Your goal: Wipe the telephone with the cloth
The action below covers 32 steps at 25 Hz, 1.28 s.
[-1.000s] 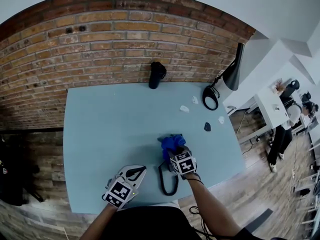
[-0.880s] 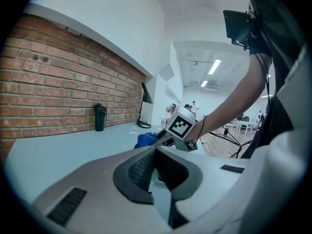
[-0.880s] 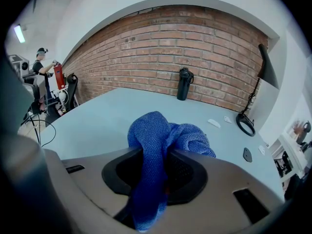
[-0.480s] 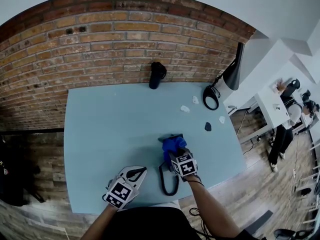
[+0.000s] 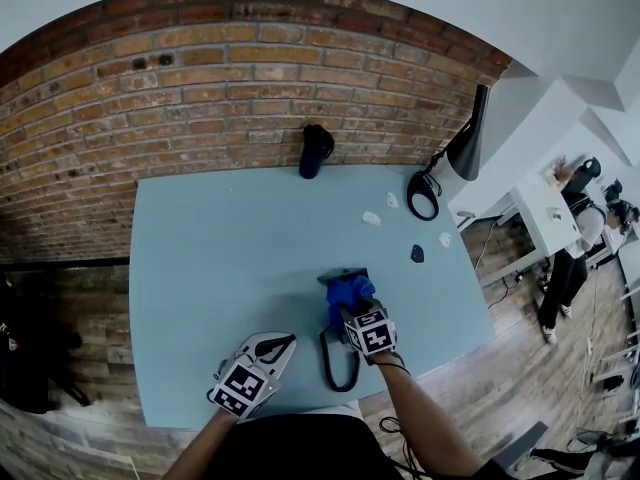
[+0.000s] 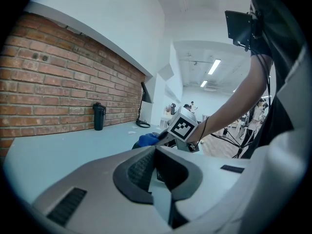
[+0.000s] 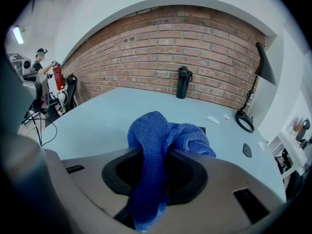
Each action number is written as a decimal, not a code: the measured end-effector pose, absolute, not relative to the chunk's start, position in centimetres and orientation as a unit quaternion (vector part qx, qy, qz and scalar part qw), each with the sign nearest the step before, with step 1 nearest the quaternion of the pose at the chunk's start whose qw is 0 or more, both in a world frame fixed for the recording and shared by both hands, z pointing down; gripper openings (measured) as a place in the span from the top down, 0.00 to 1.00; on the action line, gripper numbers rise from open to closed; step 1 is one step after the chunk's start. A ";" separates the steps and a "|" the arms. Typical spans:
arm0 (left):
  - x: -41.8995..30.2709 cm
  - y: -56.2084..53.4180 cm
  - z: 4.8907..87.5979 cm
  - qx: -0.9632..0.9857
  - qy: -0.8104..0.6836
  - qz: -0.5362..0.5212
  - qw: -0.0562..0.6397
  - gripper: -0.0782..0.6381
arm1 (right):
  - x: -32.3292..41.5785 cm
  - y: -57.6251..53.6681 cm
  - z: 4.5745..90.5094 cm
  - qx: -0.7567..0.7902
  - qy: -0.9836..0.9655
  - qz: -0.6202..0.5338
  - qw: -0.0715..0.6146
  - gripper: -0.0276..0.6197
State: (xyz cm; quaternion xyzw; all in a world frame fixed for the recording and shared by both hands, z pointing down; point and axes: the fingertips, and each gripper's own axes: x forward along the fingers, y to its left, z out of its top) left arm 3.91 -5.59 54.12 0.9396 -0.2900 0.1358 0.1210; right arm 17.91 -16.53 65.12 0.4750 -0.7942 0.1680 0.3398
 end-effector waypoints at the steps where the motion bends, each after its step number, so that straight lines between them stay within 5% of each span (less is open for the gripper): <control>1: 3.9 -5.6 54.1 0.940 -0.290 0.136 0.121 0.90 | 17.9 -16.5 65.1 0.475 -0.794 0.168 0.339 0.77; 32: 4.7 -4.6 54.6 0.944 -0.269 0.154 0.112 0.90 | 18.6 -14.0 66.2 0.481 -0.788 0.179 0.339 0.77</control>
